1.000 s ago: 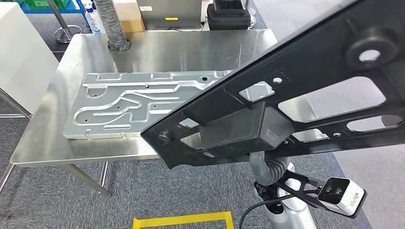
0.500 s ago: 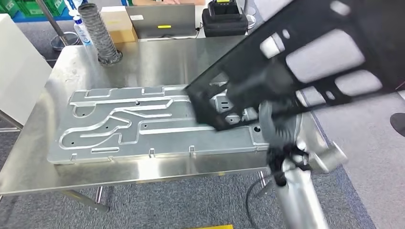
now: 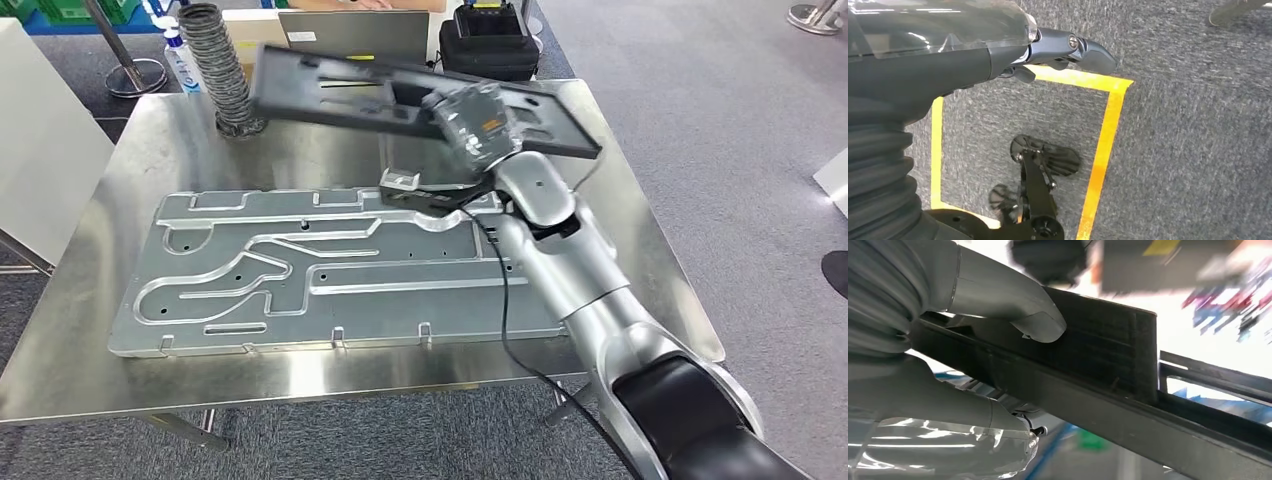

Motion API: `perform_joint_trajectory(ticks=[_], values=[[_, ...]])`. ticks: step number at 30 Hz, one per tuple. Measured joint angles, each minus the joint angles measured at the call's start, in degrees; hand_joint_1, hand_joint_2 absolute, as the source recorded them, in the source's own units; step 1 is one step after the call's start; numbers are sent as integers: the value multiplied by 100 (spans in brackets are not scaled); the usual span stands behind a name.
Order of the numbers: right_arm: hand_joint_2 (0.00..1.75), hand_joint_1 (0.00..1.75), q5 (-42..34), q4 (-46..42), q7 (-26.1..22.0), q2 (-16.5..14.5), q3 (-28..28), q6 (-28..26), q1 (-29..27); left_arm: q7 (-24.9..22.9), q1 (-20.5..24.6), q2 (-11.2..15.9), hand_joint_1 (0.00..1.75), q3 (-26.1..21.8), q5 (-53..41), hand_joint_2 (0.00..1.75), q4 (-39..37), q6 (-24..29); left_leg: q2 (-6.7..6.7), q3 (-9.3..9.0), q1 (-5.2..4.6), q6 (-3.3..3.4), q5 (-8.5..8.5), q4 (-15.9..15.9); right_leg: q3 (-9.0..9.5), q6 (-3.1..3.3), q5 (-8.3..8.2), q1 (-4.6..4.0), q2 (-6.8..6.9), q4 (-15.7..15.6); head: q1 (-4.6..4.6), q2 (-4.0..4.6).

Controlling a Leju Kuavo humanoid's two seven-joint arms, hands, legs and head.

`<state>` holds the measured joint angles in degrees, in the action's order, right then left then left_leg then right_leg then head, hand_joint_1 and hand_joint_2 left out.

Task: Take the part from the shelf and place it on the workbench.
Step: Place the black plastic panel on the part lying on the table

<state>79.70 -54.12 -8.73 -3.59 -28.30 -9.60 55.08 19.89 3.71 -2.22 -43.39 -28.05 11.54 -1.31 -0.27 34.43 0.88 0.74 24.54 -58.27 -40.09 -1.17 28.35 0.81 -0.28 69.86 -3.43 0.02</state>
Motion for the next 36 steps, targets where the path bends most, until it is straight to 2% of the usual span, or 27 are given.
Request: perform_joint_trajectory(ticks=[1,2,3,5,7,9,11,12,13,14,16,17,18,19,21,23,25,27,28,29,30,31,33,34,36], values=[[175,175,-27,216,-109,-111,-192,92,63,27,4,-5,0,-1,-14,175,-1,-14,-5,-24,-1,-19,27,-3,142,27,-237,-5,-1,-393,0,0],[175,175,-92,423,-232,-218,-365,164,119,61,17,-9,0,-2,-23,175,-1,-28,-14,-29,-8,-41,45,-13,262,53,-395,-20,-3,-733,0,0],[175,175,-191,625,-369,-310,-517,236,159,101,29,-13,0,-4,-37,175,-2,-45,-24,-17,-11,-69,51,-19,334,77,-448,-39,-4,-947,0,0],[175,175,-425,1006,-600,-476,-781,369,193,176,39,-19,0,-8,-66,175,-2,-73,-38,8,-15,-133,44,-10,365,120,-408,-79,-6,-1082,1,0],[175,175,-667,1305,-733,-583,-954,502,175,236,27,-27,0,-9,-92,175,-2,-93,-33,19,-8,-195,82,-17,410,177,-410,-62,3,-1155,1,0],[175,175,-882,1577,-762,-650,-1059,649,170,284,18,-35,0,-10,-117,175,-2,-108,-18,178,-2,-235,307,-388,466,237,-430,-31,18,-1224,0,0],[175,175,-1056,1892,-705,-703,-1169,827,149,328,17,-39,0,-15,-146,175,-2,-125,-9,541,5,-263,637,-1164,491,270,-424,-35,24,-1236,0,0],[175,175,-1122,2041,-661,-726,-1225,908,116,343,14,-39,0,-18,-161,175,-2,-131,-9,706,10,-275,727,-1483,500,275,-418,-38,24,-1235,0,0],[175,175,-1173,2176,-612,-741,-1278,978,71,354,11,-39,0,-22,-175,175,-2,-136,-9,797,15,-285,716,-1625,510,273,-412,-40,23,-1233,0,0],[175,175,-1214,2287,-567,-749,-1320,1027,30,362,8,-40,0,-27,-186,175,-2,-139,-8,782,24,-294,600,-1540,517,265,-404,-39,22,-1228,0,0],[175,175,-1285,2469,-489,-764,-1380,1094,-5,376,2,-40,0,-40,-196,175,-2,-148,-7,479,54,-305,204,-833,522,223,-374,-35,18,-1191,0,0],[175,175,-1321,2548,-452,-772,-1400,1121,0,382,2,-43,0,-49,-196,175,-2,-150,-11,302,56,-295,70,-465,514,193,-352,-43,8,-1157,0,0],[175,175,-1357,2619,-415,-783,-1419,1141,8,385,3,-45,0,-59,-196,175,-2,-152,-15,174,56,-273,-2,-208,508,162,-336,-52,-1,-1131,0,0],[175,175,-1392,2687,-378,-791,-1438,1157,16,389,2,-47,0,-73,-196,175,-2,-153,-19,108,50,-241,-8,-87,505,135,-327,-64,-12,-1116,0,0],[175,175,-1432,2776,-332,-801,-1467,1152,25,399,1,-51,0,-111,-195,175,-2,-153,-16,82,36,-158,-2,-67,511,83,-330,-65,-30,-1122,0,0],[87,87,-1451,2844,-327,-801,-1486,1108,34,425,2,-60,0,-146,-186,175,-2,-153,1,64,39,-83,-19,-46,466,27,-220,-48,-27,-985,1,0],[0,0,-1466,2902,-344,-801,-1513,1055,20,457,4,-66,0,-175,-168,175,-2,-153,18,61,43,-28,-30,-34,219,-18,116,-39,-12,-413,1,0],[0,0,-1478,2960,-357,-801,-1543,1027,-48,479,0,-66,0,-197,-156,175,-2,-149,23,76,31,1,-34,-35,-129,-34,440,-38,-5,335,0,0],[0,0,-1487,2986,-362,-802,-1554,1011,-83,487,-7,-68,0,-205,-161,175,-2,-136,22,82,23,8,-37,-36,-210,-28,469,-40,-5,514,0,0],[0,0,-1497,3005,-367,-804,-1562,986,-105,493,-14,-71,0,-213,-170,175,-2,-115,20,84,15,11,-39,-37,-180,-9,387,-44,-5,468,0,0],[0,0,-1512,3019,-371,-807,-1571,950,-113,504,-19,-76,0,-224,-181,131,-2,-88,16,80,6,11,-42,-37,-37,22,219,-51,-5,197,0,0],[0,0,-1528,3028,-374,-811,-1578,904,-111,522,-22,-86,0,-236,-196,87,-2,-54,14,75,-2,8,-44,-37,185,69,17,-67,-5,-219,0,0],[0,0,-1572,3032,-382,-821,-1585,802,-103,571,-18,-109,0,-261,-221,0,-2,2,11,77,-27,-18,-50,-41,542,146,-215,-106,7,-923,0,0],[0,0,-1597,3031,-391,-827,-1585,744,-102,591,-17,-118,0,-274,-233,0,-2,20,12,83,-31,-41,-56,-42,614,167,-246,-125,12,-1085,0,0],[0,0,-1639,3029,-417,-834,-1585,627,-106,609,-17,-123,0,-294,-245,0,-1,28,15,89,-32,-105,-72,-25,619,190,-262,-127,16,-1151,0,0]])
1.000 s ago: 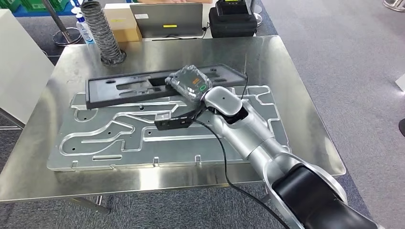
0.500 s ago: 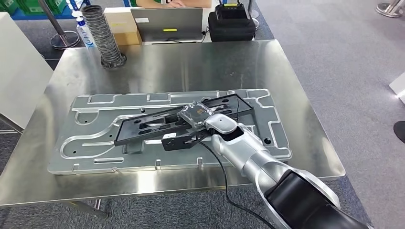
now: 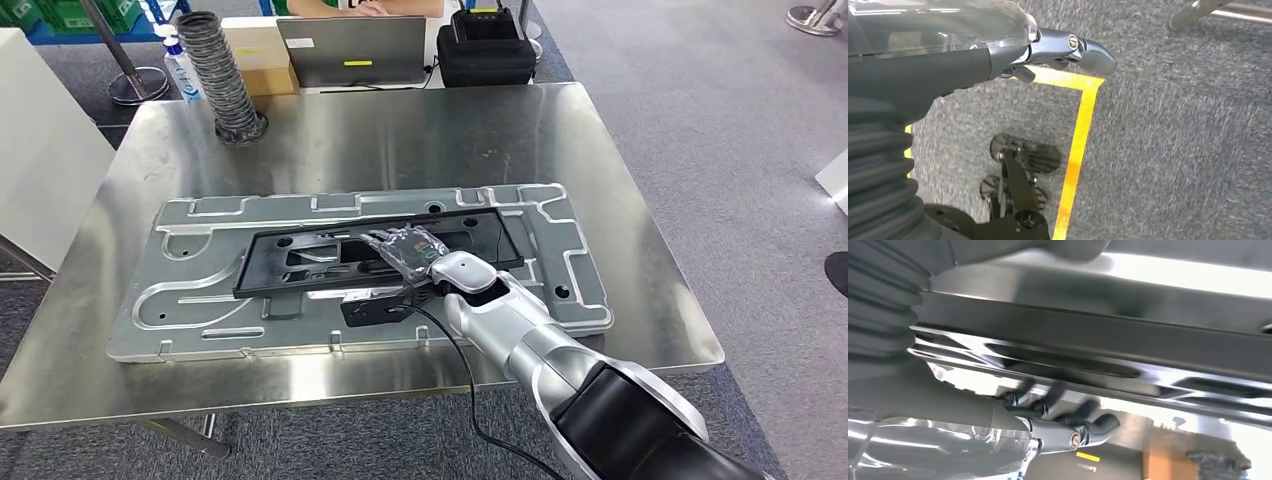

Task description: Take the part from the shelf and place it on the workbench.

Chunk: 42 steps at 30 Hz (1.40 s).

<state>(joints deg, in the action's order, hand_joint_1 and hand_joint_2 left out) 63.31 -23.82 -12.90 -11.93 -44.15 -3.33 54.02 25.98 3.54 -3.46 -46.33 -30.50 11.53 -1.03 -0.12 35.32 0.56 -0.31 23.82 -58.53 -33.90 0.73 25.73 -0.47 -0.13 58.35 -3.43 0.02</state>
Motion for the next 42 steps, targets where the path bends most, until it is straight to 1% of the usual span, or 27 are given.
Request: perform_joint_trajectory(ticks=[2,3,6,7,8,9,11,13,16,18,19,21,22,23,24,26,27,28,30,32,34,36,37,38,39,40,42], values=[[0,0,-66,-29,-45,0,1,-152,-4,3,-2,-1,0,-12,0,0,0,0,1,30,5,-55,72,-76,29,46,-47,34,7,-73,0,0],[0,0,-122,-58,-85,0,4,-248,-4,3,-2,-2,0,-17,-3,0,0,1,1,98,6,-77,192,-248,46,72,-70,56,12,-111,0,0],[0,0,-371,-209,-274,16,77,-585,-51,-4,-12,-6,0,-43,-14,0,-1,1,0,543,31,-135,717,-1294,51,100,-81,63,19,-128,0,0],[0,0,-460,-286,-341,34,126,-700,-86,-8,-17,-6,0,-54,-19,0,-1,1,1,645,41,-155,779,-1528,50,98,-78,64,18,-125,0,0],[0,0,-538,-377,-395,61,180,-805,-123,-10,-23,-5,0,-64,-24,0,-1,1,2,648,53,-172,731,-1551,51,90,-73,68,16,-118,0,0],[0,0,-607,-484,-438,94,238,-906,-156,-10,-25,-4,0,-77,-30,0,-1,1,3,537,69,-185,578,-1337,55,75,-63,75,12,-105,0,0],[0,0,-723,-761,-482,190,378,-1127,-217,-11,-22,-4,0,-112,-44,0,-1,-5,2,141,94,-205,237,-571,49,14,-19,81,2,-48,0,0],[0,0,-878,-1179,-484,379,571,-1425,-324,-10,-19,-7,0,-150,-50,0,-1,-28,-15,-86,91,-154,127,-110,17,-55,17,68,-1,16,1,0],[0,0,-1246,-2129,-533,849,1084,-1819,-657,-3,-34,-9,0,-227,-28,0,-1,-83,-53,-84,66,-14,139,-69,8,-147,30,72,20,26,1,0],[0,0,-1485,-2862,-635,1245,1628,-1978,-942,9,-41,-10,0,-298,0,0,-1,-145,-67,-86,74,72,126,-53,-72,-215,183,92,21,229,2,0],[0,0,-1615,-3229,-704,1468,1952,-2069,-1120,15,-44,-10,0,-335,18,0,-1,-178,-73,-87,79,107,125,-47,-199,-247,336,100,17,503,2,0],[0,0,-1873,-3923,-847,1930,2697,-2274,-1580,18,-57,-11,0,-414,50,0,-1,-226,-103,-87,68,158,135,-47,-576,-289,663,106,13,1254,2,0],[0,0,-1991,-4242,-916,2163,3125,-2361,-1850,18,-70,-13,0,-452,67,0,-1,-241,-122,-90,59,173,141,-47,-728,-296,738,106,12,1531,2,0],[0,0,-2098,-4526,-979,2380,3577,-2424,-2127,18,-88,-16,0,-491,78,0,-1,-250,-141,-96,46,187,148,-47,-793,-289,706,104,11,1613,2,0],[0,0,-2201,-4775,-1050,2580,4041,-2451,-2403,18,-108,-22,0,-526,85,0,-1,-253,-155,-106,31,197,156,-47,-747,-266,569,93,12,1463,2,0],[0,0,-2357,-5187,-1200,2913,4952,-2441,-2935,21,-138,-50,0,-584,79,0,-1,-263,-163,-129,-2,213,177,-46,-402,-169,172,47,23,672,2,0],[0,0,-2400,-5349,-1266,3037,5385,-2419,-3201,26,-143,-69,0,-605,68,0,-1,-273,-165,-136,-20,209,190,-46,-234,-123,25,18,42,305,2,0],[0,0,-2420,-5486,-1328,3128,5811,-2386,-3460,31,-145,-87,0,-621,58,0,-1,-285,-166,-141,-27,197,201,-45,-123,-90,-51,-8,57,69,2,0],[0,0,-2410,-5683,-1422,3216,6593,-2310,-3982,33,-145,-109,0,-666,43,0,-1,-308,-164,-155,-22,150,209,-34,-64,-69,-82,-40,73,-33,2,0],[0,0,-2304,-5783,-1470,3220,7238,-2245,-4485,30,-145,-120,0,-714,20,0,-1,-319,-139,-175,-29,94,271,-58,-23,-42,-125,-1,78,-112,2,0],[0,0,-2047,-5778,-1463,3135,7728,-2195,-4873,34,-144,-126,0,-743,-24,0,-1,-321,-92,-90,-43,38,571,-375,2,-10,-175,50,93,-201,2,0],[0,0,-1702,-5646,-1464,2976,8097,-2147,-5136,48,-136,-130,0,-759,-61,0,-1,-326,-60,128,-24,-6,1011,-1047,-22,3,-195,55,96,-203,2,0],[0,0,-1528,-5527,-1476,2877,8268,-2115,-5244,61,-132,-131,0,-770,-74,0,-1,-331,-52,209,-16,-26,1157,-1342,-45,-1,-204,58,97,-192,2,0],[0,0,-1350,-5380,-1493,2766,8439,-2081,-5337,76,-130,-130,0,-785,-84,0,-1,-336,-46,208,-12,-42,1202,-1469,-71,-8,-216,63,97,-175,2,0],[0,0,-1166,-5211,-1523,2646,8611,-2052,-5413,94,-128,-130,0,-804,-97,0,-1,-341,-41,99,-10,-54,1141,-1371,-102,-19,-229,70,96,-153,2,0],[0,0,-993,-5042,-1555,2531,8768,-2029,-5470,111,-128,-129,0,-825,-110,0,0,-343,-38,-118,-8,-59,999,-1060,-136,-33,-242,78,91,-128,2,0],[0,0,-656,-4685,-1606,2317,9057,-1986,-5524,139,-116,-129,0,-860,-124,0,1,-348,-42,-602,-16,-26,753,-248,-193,-76,-271,83,76,-67,2,0]])
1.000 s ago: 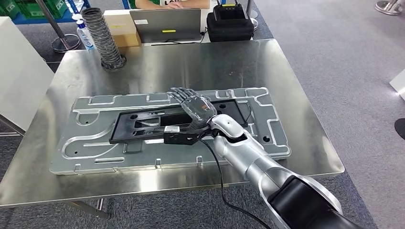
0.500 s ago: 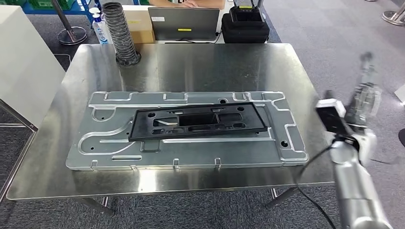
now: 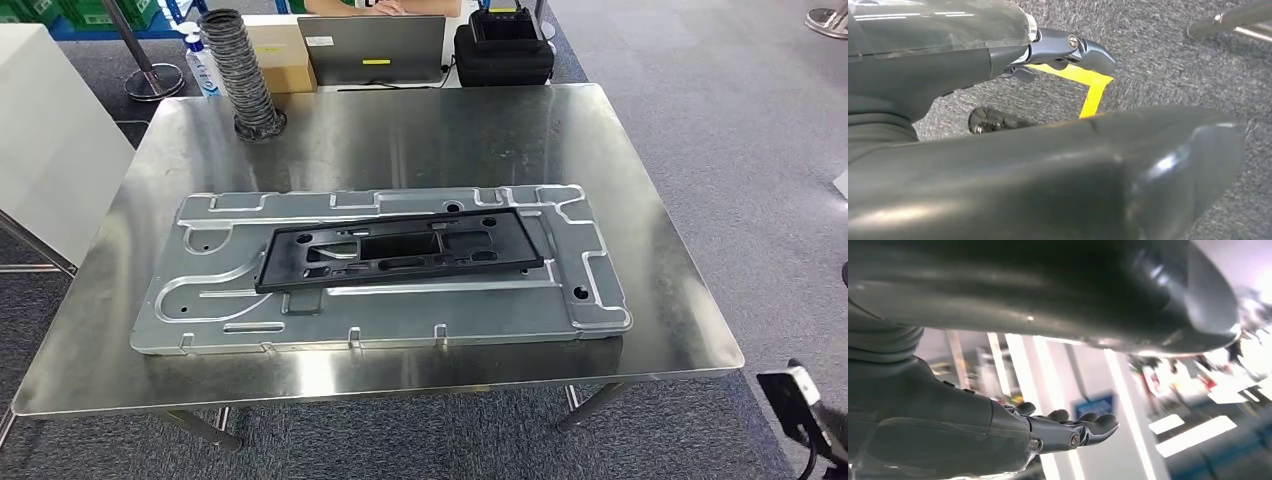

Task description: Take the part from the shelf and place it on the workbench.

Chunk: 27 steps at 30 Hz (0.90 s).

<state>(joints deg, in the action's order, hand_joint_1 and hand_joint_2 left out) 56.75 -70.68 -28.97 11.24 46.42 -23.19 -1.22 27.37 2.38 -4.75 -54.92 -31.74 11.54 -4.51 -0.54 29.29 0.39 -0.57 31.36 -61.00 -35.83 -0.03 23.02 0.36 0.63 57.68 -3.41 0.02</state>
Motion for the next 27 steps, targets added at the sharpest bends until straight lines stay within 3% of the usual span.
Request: perform_joint_trajectory(ticks=[2,5,6,7,9,10,11,12,14,16,17,20,21,22,24,25,26,27], values=[[0,0,311,411,-14,-166,281,44,2,16,14,-3,0,-29,-7,0,0,-8,-7,-191,-24,71,-90,368,-26,-64,-44,-7,-16,31,-1,0],[0,0,726,1222,36,-285,705,19,32,8,14,-30,0,-83,-40,0,-1,-11,8,-136,-42,190,-220,391,-44,-173,-108,15,-45,14,0,0],[0,0,866,1544,85,-291,846,-17,45,-1,15,-43,0,-105,-51,0,-1,-11,19,-95,-30,234,-281,408,-86,-205,-1,25,-55,90,0,0],[0,0,1004,1878,142,-291,986,-59,59,-9,15,-55,0,-125,-63,0,-1,-10,33,-37,-16,267,-347,424,-161,-234,209,35,-64,277,0,0],[0,0,1258,2525,302,-281,1233,-131,94,-30,11,-66,0,-155,-86,0,0,-9,49,95,-14,304,-455,424,-357,-290,799,54,-65,953,0,0],[0,0,1378,2838,415,-279,1336,-154,110,-40,7,-72,0,-167,-99,0,0,-8,54,166,-18,302,-503,418,-418,-312,995,62,-65,1299,0,0],[0,0,1495,3134,559,-279,1421,-162,123,-51,5,-78,0,-179,-111,0,0,-5,57,236,-21,296,-550,409,-411,-326,1066,68,-65,1518,0,0],[0,0,1608,3416,728,-279,1492,-163,131,-58,4,-83,0,-192,-120,0,0,-1,58,305,-23,285,-593,397,-314,-331,1016,76,-64,1550,0,0],[0,0,1799,3895,1082,-280,1586,-143,160,-73,7,-94,0,-218,-132,0,0,9,61,429,-24,249,-674,369,182,-315,755,90,-64,1019,0,0],[0,0,1955,4271,1421,-282,1627,-77,216,-88,15,-107,0,-245,-152,0,0,18,69,506,-34,191,-751,350,766,-254,684,71,-71,193,-3,0],[0,0,2027,4438,1582,-289,1641,-22,239,-94,21,-114,0,-258,-166,0,0,21,75,517,-36,156,-788,350,928,-211,703,53,-79,-73,-4,0],[0,0,2171,4835,1973,-324,1684,219,278,-105,25,-131,0,-280,-217,0,0,26,78,536,-19,46,-879,358,921,-68,642,17,-78,-217,-8,0],[0,0,2208,4938,2081,-342,1697,324,294,-105,19,-133,0,-282,-235,0,0,25,72,578,-14,16,-787,289,872,-13,580,21,-70,-229,-8,0],[0,0,2249,5036,2184,-367,1706,439,308,-105,12,-135,0,-284,-260,0,0,20,67,644,-12,-8,-584,117,807,37,509,28,-61,-247,-8,0],[0,0,2336,5196,2350,-427,1712,663,325,-104,11,-142,0,-284,-315,0,0,7,62,818,-9,-33,23,-507,646,98,376,20,-53,-251,-8,0],[0,0,2379,5268,2408,-462,1712,761,327,-105,14,-145,0,-283,-342,0,0,-1,63,878,-8,-39,249,-866,557,106,316,6,-49,-238,-8,0],[0,0,2415,5331,2452,-496,1712,852,328,-105,17,-148,0,-283,-367,0,0,-5,63,887,-8,-42,340,-1136,466,110,258,-5,-46,-221,-8,0],[0,0,2443,5388,2489,-529,1712,942,329,-105,19,-148,0,-281,-397,0,0,-10,63,825,-9,-38,294,-1261,371,109,200,-15,-44,-197,-9,0]])
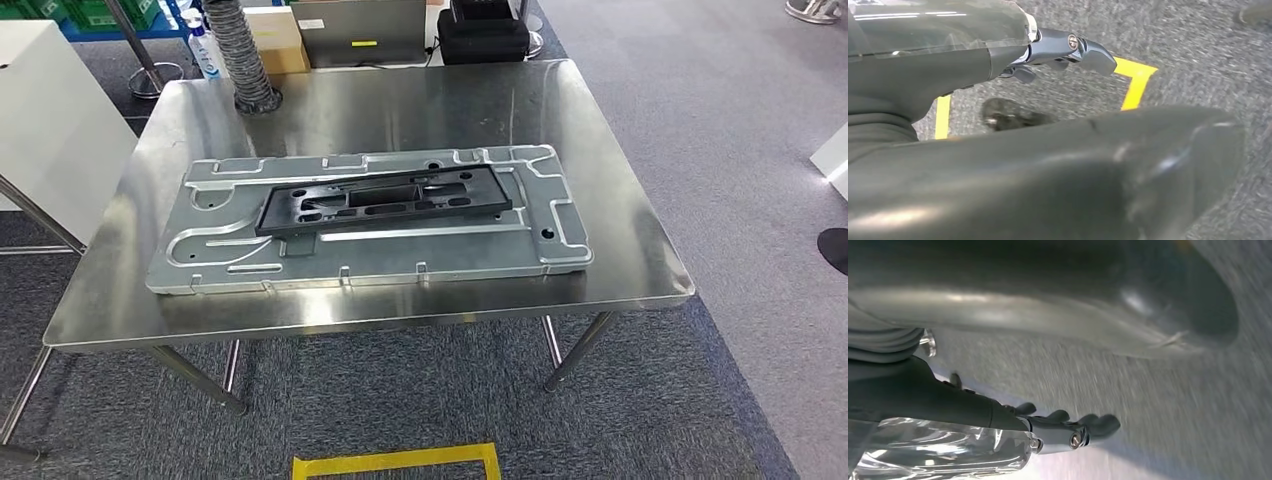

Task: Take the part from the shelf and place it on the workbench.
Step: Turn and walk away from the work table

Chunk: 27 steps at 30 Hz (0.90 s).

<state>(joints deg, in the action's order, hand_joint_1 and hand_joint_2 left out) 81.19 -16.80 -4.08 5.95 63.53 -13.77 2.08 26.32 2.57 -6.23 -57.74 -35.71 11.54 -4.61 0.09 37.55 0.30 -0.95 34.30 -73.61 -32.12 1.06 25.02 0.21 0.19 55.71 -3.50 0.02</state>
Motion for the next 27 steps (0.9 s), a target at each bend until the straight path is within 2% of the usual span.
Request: perform_joint_trajectory(ticks=[1,2,3,4,5,6,7,8,9,10,11,12,13,14,15,16,17,18,19,20,21,22,23,24,25,26,27], values=[[0,0,29,48,30,-37,0,93,1,-1,2,0,0,3,-30,0,0,-5,0,-159,-2,11,-152,71,-99,-5,-54,-6,1,33,0,0],[0,0,61,89,62,-73,0,199,4,-4,7,0,0,7,-73,0,0,-14,-1,-423,-5,32,-320,349,-194,-15,-103,-10,0,72,0,0],[0,0,98,127,97,-114,-1,305,10,-12,17,0,0,15,-118,0,0,-23,-1,-751,-13,60,-393,772,-274,-30,-146,-15,-2,116,0,0],[0,0,139,161,125,-157,-1,406,16,-20,32,0,0,26,-161,0,0,-33,-2,-1064,-24,87,-389,1228,-334,-50,-184,-22,-2,157,0,0],[0,0,177,191,150,-201,-2,504,23,-30,46,-1,0,40,-201,0,0,-40,-4,-1279,-37,111,-335,1568,-364,-76,-223,-25,1,182,1,0],[0,0,212,222,174,-248,-3,607,34,-40,60,-5,0,57,-236,0,-1,-43,-4,-1383,-50,135,-275,1763,-376,-107,-269,-22,3,191,1,0],[0,0,249,252,193,-292,-7,711,44,-50,67,-10,0,78,-267,0,-1,-44,-3,-1389,-60,157,-284,1827,-378,-139,-321,-20,4,184,1,0],[0,0,282,281,210,-334,-11,819,52,-62,71,-22,0,98,-294,0,-3,-43,8,-1346,-53,191,-341,1824,-388,-172,-356,-10,-1,180,1,0],[0,0,321,311,225,-379,-18,926,59,-73,78,-34,0,118,-319,0,-4,-42,22,-1293,-44,233,-408,1834,-424,-201,-295,-2,-10,221,1,0],[0,0,357,337,230,-423,-27,1009,62,-82,83,-43,0,134,-337,0,-4,-39,37,-1225,-32,273,-485,1847,-482,-228,-120,5,-18,343,1,0],[0,0,389,357,230,-461,-39,1073,66,-87,87,-50,0,146,-354,0,-5,-37,51,-1140,-20,304,-565,1856,-561,-253,156,19,-24,573,2,0],[0,0,428,377,223,-503,-61,1129,74,-90,88,-50,0,154,-373,0,-4,-35,56,-1046,-23,322,-638,1854,-652,-279,485,33,-24,913,1,0],[0,0,466,392,194,-540,-91,1165,83,-91,86,-50,0,160,-394,0,-4,-35,59,-951,-24,324,-710,1847,-728,-306,741,49,-24,1298,1,0],[0,0,500,404,141,-575,-127,1187,93,-91,83,-50,0,166,-419,0,-4,-34,62,-854,-25,316,-782,1834,-762,-331,860,64,-23,1629,1,0],[0,0,532,416,75,-614,-167,1200,106,-91,82,-49,0,174,-439,0,-4,-34,65,-754,-24,302,-850,1815,-729,-350,836,79,-22,1829,0,0],[0,0,558,425,4,-648,-204,1194,118,-90,83,-49,0,183,-454,0,-4,-33,67,-656,-22,284,-910,1789,-604,-360,695,93,-21,1827,0,0],[0,0,584,433,-57,-683,-240,1184,135,-89,83,-48,0,192,-465,0,-4,-31,68,-559,-19,264,-964,1757,-372,-362,522,105,-21,1609,0,0],[0,0,617,439,-107,-711,-278,1171,156,-89,85,-45,0,200,-478,0,-4,-21,69,-474,-17,242,-1009,1719,-46,-352,421,115,-21,1215,0,0],[0,0,660,442,-152,-736,-320,1155,183,-90,87,-42,0,207,-492,0,-4,-9,68,-404,-21,213,-1050,1678,299,-332,423,108,-23,735,-1,0],[0,0,707,446,-190,-764,-367,1142,210,-93,88,-36,0,217,-508,0,-4,4,69,-356,-23,177,-1092,1647,569,-305,486,95,-22,328,-1,0],[0,0,756,451,-221,-789,-417,1137,233,-98,90,-29,0,230,-530,0,-4,14,71,-327,-21,138,-1136,1631,730,-273,565,73,-23,58,-1,0],[0,0,797,456,-239,-813,-468,1141,248,-102,90,-24,0,244,-548,0,-4,15,73,-308,-15,97,-1183,1629,772,-237,600,46,-22,-61,-1,0],[0,0,824,466,-243,-839,-514,1153,253,-105,87,-16,0,257,-569,0,-4,12,74,-289,-6,56,-1229,1633,735,-196,566,47,-15,-79,1,0],[0,0,842,477,-220,-867,-559,1174,258,-107,82,-7,0,269,-595,0,-4,9,66,-253,8,22,-1204,1609,684,-151,505,46,-2,-86,0,0],[0,0,850,486,-163,-891,-602,1205,263,-109,75,3,0,280,-619,0,-4,7,57,-199,17,-4,-1064,1508,617,-101,434,51,11,-96,0,0],[0,0,856,495,-76,-917,-643,1240,264,-109,67,12,0,290,-647,0,-4,6,48,-123,24,-26,-821,1306,535,-60,357,60,25,-107,0,0],[0,0,861,498,44,-943,-681,1289,265,-107,65,19,0,298,-676,0,-5,3,41,-32,33,-42,-498,991,444,-32,286,49,36,-99,-1,0]])
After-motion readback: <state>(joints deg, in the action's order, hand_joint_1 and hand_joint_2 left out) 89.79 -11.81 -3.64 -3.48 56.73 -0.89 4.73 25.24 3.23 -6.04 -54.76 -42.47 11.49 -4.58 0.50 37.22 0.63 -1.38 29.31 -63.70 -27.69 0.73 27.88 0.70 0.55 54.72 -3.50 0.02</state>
